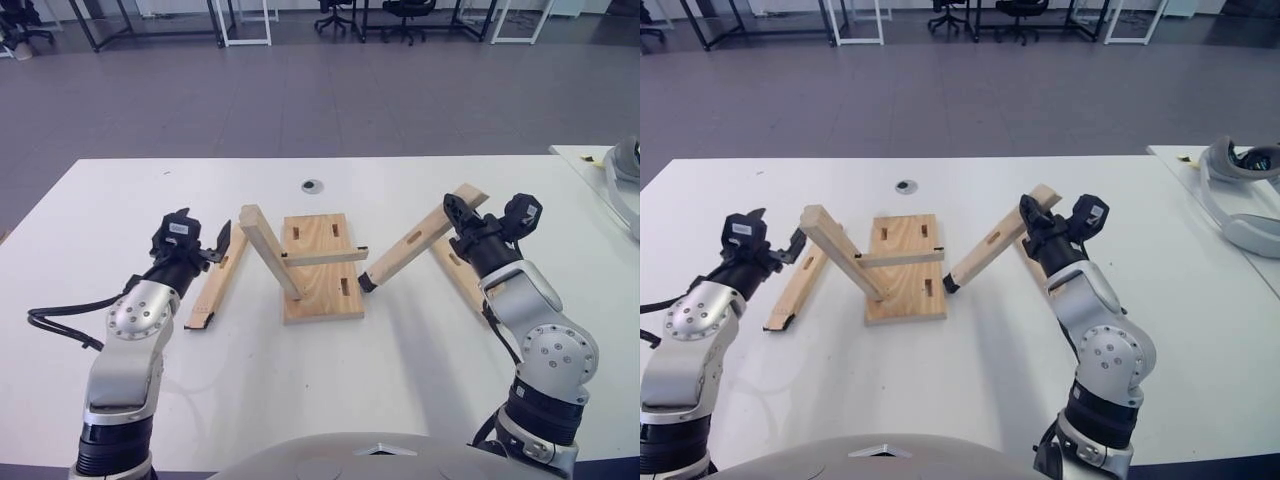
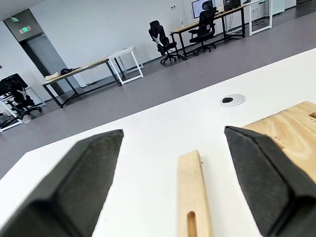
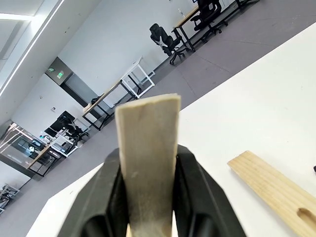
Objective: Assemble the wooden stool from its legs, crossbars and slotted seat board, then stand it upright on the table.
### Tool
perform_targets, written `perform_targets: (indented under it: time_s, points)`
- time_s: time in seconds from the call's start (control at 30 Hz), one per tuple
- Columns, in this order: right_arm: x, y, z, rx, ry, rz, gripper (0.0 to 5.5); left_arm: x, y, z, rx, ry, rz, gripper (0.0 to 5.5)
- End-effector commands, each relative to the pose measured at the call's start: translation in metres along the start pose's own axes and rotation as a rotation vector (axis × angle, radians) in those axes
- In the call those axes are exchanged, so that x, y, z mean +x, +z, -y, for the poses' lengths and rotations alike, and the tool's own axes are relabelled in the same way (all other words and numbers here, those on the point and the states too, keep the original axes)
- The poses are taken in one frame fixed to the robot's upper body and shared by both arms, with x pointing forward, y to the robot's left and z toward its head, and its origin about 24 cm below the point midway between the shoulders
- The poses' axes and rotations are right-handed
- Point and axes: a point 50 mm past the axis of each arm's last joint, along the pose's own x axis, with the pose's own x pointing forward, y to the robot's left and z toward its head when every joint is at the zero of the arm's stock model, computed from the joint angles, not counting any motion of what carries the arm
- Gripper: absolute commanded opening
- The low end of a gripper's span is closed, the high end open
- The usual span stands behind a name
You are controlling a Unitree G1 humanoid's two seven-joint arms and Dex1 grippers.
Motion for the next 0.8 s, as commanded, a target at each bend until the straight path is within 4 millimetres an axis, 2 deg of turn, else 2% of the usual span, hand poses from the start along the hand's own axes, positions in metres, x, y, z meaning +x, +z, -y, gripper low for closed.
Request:
perform_targets:
  time_s: [0.03, 0.3, 0.5, 0.8]
  points:
    - [-0.003, 0.002, 0.003, 0.079, -0.029, 0.011, 1.01, -0.002, 0.001, 0.012, -0.034, -0.012, -0.015, 3.77]
    - [-0.007, -0.001, -0.001, 0.163, -0.016, -0.01, 1.01, -0.005, -0.008, 0.015, 0.0, -0.022, -0.078, 3.77]
    - [-0.007, -0.017, -0.004, 0.152, -0.017, -0.065, 1.01, -0.002, -0.005, 0.02, -0.004, -0.041, -0.068, 3.77]
    - [-0.009, -0.032, -0.012, -0.031, -0.087, -0.005, 1.01, -0.002, -0.004, 0.018, 0.011, -0.063, -0.066, 3.77]
